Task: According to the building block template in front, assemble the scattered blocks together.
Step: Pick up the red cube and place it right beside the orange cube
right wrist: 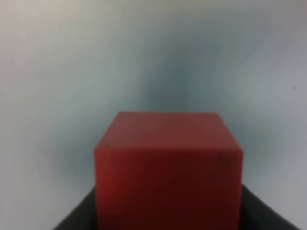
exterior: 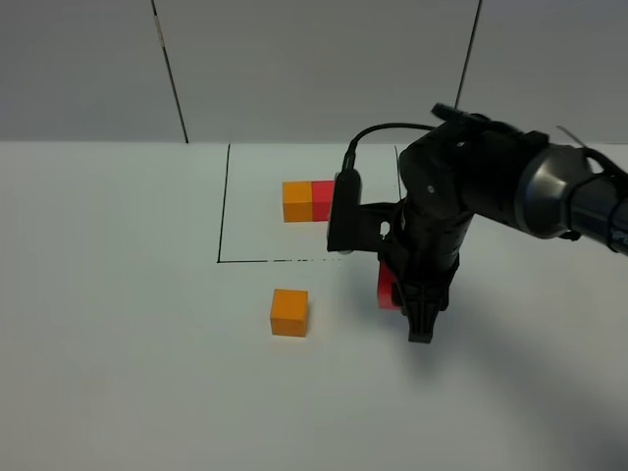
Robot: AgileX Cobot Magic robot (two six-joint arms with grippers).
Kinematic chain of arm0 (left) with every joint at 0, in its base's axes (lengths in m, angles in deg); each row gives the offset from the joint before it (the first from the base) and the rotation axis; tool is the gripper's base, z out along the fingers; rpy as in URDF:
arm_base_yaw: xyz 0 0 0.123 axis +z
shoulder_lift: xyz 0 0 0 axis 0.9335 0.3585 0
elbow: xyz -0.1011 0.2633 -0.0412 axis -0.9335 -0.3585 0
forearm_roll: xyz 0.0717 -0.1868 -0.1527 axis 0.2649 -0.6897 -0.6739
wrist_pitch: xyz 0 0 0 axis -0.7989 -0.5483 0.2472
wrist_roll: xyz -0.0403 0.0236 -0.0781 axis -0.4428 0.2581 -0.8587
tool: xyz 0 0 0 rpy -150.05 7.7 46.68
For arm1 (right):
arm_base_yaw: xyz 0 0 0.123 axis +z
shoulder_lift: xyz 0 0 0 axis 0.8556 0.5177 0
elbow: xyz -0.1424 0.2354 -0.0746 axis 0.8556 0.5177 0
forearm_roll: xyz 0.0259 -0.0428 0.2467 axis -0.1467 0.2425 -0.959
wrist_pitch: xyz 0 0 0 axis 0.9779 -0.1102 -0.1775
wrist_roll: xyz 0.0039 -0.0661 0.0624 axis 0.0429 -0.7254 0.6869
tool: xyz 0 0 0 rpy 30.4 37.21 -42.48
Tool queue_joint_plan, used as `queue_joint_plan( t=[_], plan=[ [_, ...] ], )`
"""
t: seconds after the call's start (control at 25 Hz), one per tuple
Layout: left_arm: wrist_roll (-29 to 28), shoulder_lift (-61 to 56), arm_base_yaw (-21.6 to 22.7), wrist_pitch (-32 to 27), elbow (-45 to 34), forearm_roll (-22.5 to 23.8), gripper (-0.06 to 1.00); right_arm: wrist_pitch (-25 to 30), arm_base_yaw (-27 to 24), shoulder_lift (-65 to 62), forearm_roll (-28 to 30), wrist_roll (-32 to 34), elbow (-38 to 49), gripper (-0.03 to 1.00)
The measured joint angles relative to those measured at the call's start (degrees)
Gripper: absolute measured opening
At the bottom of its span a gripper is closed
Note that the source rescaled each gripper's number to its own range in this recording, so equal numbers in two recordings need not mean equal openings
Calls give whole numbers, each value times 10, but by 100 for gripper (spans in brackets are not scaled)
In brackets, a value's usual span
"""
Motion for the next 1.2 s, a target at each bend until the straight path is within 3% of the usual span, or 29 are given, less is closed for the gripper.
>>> queue_joint_plan(
  t=[0.2, 0.68, 0.92, 1.2],
  plan=[
    [0, 0, 0, 0, 0, 0, 29, 5, 17, 42, 10, -17, -1, 15],
    [0, 0, 0, 0, 0, 0, 29, 10, 20, 102, -51, -57, -72, 15],
    [0, 0, 0, 0, 0, 1, 30, 20, 20, 136, -54, -63, -88, 15],
    [-13, 0, 0, 1, 0, 13, 49, 4, 20, 146, -57, -69, -94, 15]
  ],
)
